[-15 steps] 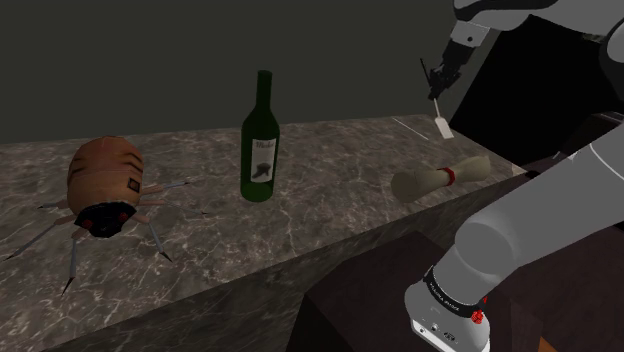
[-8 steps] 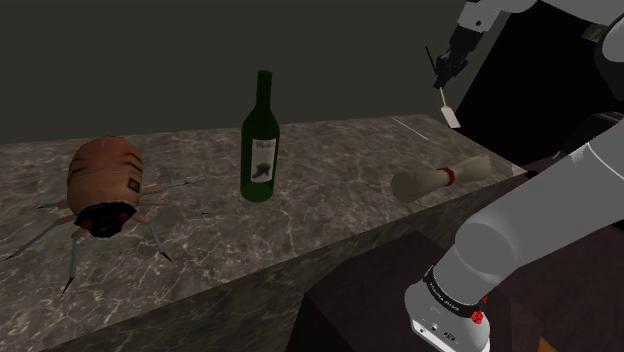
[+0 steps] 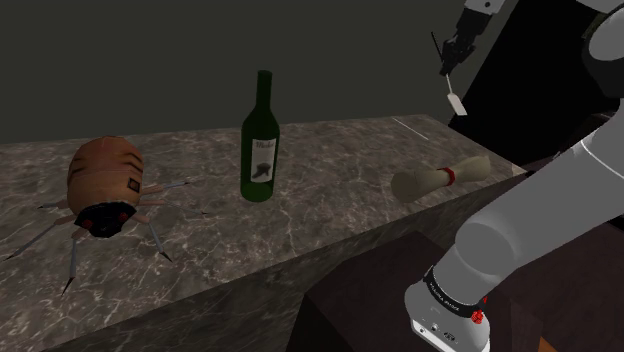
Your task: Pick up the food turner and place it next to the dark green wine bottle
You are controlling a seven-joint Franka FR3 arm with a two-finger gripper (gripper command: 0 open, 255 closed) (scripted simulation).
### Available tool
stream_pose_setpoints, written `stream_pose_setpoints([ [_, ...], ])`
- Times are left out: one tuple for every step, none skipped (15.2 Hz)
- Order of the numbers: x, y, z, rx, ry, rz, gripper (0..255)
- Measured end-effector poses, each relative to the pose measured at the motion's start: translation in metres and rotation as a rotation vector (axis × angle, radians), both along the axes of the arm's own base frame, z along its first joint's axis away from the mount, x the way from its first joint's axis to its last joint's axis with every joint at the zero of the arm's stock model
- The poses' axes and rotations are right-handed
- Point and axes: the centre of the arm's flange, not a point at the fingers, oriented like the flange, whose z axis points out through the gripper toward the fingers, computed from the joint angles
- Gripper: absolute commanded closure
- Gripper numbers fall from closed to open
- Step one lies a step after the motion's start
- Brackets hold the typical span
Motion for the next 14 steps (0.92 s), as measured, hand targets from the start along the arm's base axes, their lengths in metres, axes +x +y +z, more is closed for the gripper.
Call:
stream_pose_setpoints([
  [0.000, 0.000, 0.005, 0.000, 0.000, 0.000, 255],
  [0.000, 0.000, 0.010, 0.000, 0.000, 0.000, 255],
  [-0.001, 0.000, 0.016, 0.000, 0.000, 0.000, 255],
  [-0.001, 0.000, 0.021, 0.000, 0.000, 0.000, 255],
  [-0.001, -0.001, 0.026, 0.000, 0.000, 0.000, 255],
  [0.000, -0.001, 0.031, 0.000, 0.000, 0.000, 255],
  [0.000, 0.000, 0.036, 0.000, 0.000, 0.000, 255],
  [-0.001, 0.000, 0.041, 0.000, 0.000, 0.000, 255],
  [-0.001, 0.000, 0.046, 0.000, 0.000, 0.000, 255],
  [0.000, 0.000, 0.051, 0.000, 0.000, 0.000, 255],
  [0.002, 0.000, 0.057, 0.000, 0.000, 0.000, 255],
  [0.001, 0.000, 0.060, 0.000, 0.000, 0.000, 255],
  [0.002, 0.007, 0.060, 0.000, 0.000, 0.001, 255],
  [0.002, 0.016, 0.060, 0.000, 0.001, 0.002, 255],
])
